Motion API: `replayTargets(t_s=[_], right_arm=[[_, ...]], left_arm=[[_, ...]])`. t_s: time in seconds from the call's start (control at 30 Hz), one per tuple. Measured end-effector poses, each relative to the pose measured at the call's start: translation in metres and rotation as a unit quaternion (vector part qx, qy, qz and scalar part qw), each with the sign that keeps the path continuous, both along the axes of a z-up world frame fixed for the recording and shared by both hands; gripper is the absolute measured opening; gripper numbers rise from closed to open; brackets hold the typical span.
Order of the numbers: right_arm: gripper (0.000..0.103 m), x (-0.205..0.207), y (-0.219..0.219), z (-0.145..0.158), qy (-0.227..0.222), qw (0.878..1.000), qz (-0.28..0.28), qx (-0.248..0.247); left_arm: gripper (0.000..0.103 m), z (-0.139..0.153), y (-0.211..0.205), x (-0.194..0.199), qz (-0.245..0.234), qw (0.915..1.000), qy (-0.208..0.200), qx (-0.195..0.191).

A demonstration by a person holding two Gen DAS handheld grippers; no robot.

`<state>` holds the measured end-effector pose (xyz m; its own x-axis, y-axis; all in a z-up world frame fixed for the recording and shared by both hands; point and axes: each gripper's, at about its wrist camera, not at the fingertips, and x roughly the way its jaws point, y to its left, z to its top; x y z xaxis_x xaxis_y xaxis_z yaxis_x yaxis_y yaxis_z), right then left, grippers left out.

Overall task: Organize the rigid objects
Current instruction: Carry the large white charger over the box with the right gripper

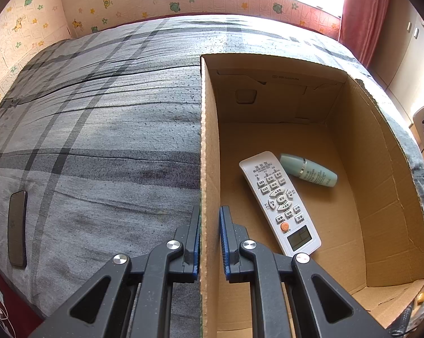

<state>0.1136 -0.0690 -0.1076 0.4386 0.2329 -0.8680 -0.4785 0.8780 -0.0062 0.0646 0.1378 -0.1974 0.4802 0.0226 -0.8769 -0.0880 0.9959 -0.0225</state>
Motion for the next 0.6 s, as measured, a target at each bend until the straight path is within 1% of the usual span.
replayTargets(t_s=[0.23,0.6], right_arm=[[0.055,0.007,0.036,-0.014,0.018,0.999,0.029,-0.002],[0.055,0.019,0.073,-0.046,0.048,0.997,0.047,-0.026]], left_arm=[[0.013,0.0,0.001,0.0,0.0,1.0,-0.001,-0.003],[0.013,-0.001,0.002,0.0,-0.001,1.0,-0.001,-0.003]])
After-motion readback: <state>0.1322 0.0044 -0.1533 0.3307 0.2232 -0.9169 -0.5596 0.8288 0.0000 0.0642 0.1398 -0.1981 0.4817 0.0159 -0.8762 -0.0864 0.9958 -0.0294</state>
